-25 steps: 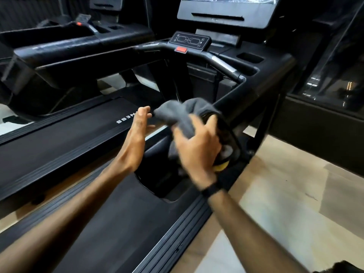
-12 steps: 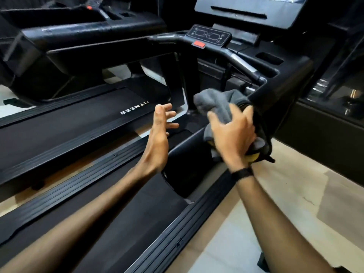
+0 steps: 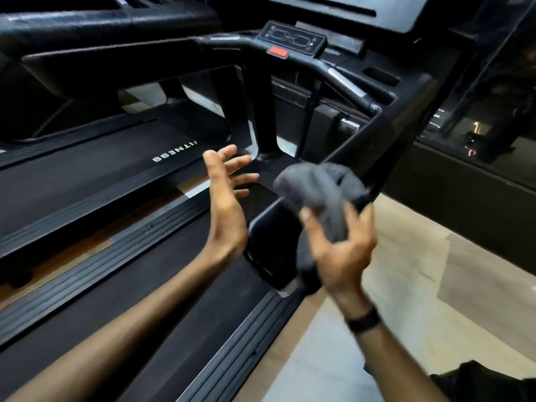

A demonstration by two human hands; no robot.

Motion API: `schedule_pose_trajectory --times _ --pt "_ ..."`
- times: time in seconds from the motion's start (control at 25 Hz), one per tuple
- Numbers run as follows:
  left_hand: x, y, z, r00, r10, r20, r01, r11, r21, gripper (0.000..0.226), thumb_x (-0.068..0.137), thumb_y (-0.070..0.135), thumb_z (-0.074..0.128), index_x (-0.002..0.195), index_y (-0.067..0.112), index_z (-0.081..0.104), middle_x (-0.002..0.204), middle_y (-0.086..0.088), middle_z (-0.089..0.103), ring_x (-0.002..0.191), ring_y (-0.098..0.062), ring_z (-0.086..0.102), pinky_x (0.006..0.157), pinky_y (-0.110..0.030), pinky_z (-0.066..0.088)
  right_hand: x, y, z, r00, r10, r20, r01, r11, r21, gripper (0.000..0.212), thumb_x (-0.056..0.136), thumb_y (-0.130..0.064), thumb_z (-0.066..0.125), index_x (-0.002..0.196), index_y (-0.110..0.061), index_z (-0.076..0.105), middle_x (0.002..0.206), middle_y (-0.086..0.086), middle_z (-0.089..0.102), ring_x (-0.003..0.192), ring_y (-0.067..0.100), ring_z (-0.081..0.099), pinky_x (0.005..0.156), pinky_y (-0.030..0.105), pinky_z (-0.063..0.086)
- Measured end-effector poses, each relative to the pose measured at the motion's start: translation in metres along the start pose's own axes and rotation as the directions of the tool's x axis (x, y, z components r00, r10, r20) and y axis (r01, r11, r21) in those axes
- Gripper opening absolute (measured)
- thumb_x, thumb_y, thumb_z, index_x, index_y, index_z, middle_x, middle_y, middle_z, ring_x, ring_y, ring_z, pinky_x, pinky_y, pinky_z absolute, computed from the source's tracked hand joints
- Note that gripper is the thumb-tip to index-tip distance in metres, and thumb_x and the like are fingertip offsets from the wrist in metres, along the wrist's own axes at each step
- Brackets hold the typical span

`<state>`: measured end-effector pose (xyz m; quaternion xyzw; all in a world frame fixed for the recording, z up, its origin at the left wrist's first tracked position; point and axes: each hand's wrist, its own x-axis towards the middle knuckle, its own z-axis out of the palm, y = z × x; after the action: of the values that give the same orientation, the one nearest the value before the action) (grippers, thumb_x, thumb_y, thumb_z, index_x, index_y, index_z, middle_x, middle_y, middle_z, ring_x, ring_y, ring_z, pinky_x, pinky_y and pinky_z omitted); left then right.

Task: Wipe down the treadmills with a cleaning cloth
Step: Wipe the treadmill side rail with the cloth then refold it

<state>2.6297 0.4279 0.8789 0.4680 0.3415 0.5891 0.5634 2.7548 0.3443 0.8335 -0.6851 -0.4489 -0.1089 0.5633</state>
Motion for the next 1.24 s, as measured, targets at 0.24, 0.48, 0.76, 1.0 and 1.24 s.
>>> schedule_pose_trajectory --times 0.24,0.48,0.76,1.0,1.24 --pt "0.001 -0.001 -0.001 1.000 -0.006 0.002 0.006 0.999 -0.042 0.064 0.096 0.057 0.011 0.126 0.015 0.050 0.108 0.002 0.069 0.098 -0.017 0.065 0.090 -0.033 0.049 0.035 -0.053 0.038 0.991 -0.071 0.117 0.108 0.932 -0.347 0.037 0.080 -0.052 0.070 0.108 -0.027 0.069 0.106 0.006 0.051 0.089 0.033 0.062 0.066 0.032 0.038" --pt "0.024 0.009 -0.004 0.996 -0.053 0.065 0.053 0.999 0.003 0.063 0.105 0.050 0.004 0.126 0.017 0.053 0.125 -0.016 0.064 0.100 -0.025 0.061 0.101 -0.049 0.046 -0.047 -0.034 -0.002 0.989 -0.144 -0.027 0.144 0.990 -0.003 0.041 0.086 -0.047 0.075 0.104 -0.011 0.073 0.099 0.010 0.053 0.090 0.022 0.058 0.083 0.020 0.047" --pt "0.025 0.020 0.020 0.942 -0.038 0.332 -0.083 0.936 0.343 0.073 0.088 0.068 0.016 0.131 0.023 0.054 0.129 0.000 0.061 0.110 -0.013 0.061 0.104 -0.041 0.040 0.140 0.066 0.016 0.951 0.299 -0.077 -0.306 0.945 -0.117 0.054 0.086 -0.056 0.068 0.120 -0.014 0.068 0.123 0.013 0.058 0.116 0.032 0.058 0.094 0.041 0.049" --pt "0.039 0.024 0.026 0.914 -0.076 0.399 -0.132 0.873 0.470 0.073 0.084 0.071 0.026 0.128 0.021 0.056 0.126 0.002 0.061 0.109 -0.006 0.061 0.086 -0.016 0.042 -0.018 0.039 0.027 0.886 0.386 -0.258 -0.290 0.894 0.343 0.052 0.093 -0.044 0.068 0.136 -0.017 0.058 0.135 -0.001 0.056 0.128 0.005 0.052 0.108 0.029 0.043" --pt "0.055 0.011 0.092 0.859 -0.118 0.499 -0.244 0.762 0.600 0.072 0.081 0.076 0.024 0.131 0.030 0.048 0.127 0.017 0.055 0.108 0.009 0.052 0.090 -0.013 0.037 0.094 0.081 0.027 0.971 0.137 -0.195 -0.118 0.988 0.104 0.046 0.080 -0.034 0.084 0.113 -0.004 0.072 0.111 0.022 0.060 0.103 0.026 0.057 0.088 0.024 0.042"
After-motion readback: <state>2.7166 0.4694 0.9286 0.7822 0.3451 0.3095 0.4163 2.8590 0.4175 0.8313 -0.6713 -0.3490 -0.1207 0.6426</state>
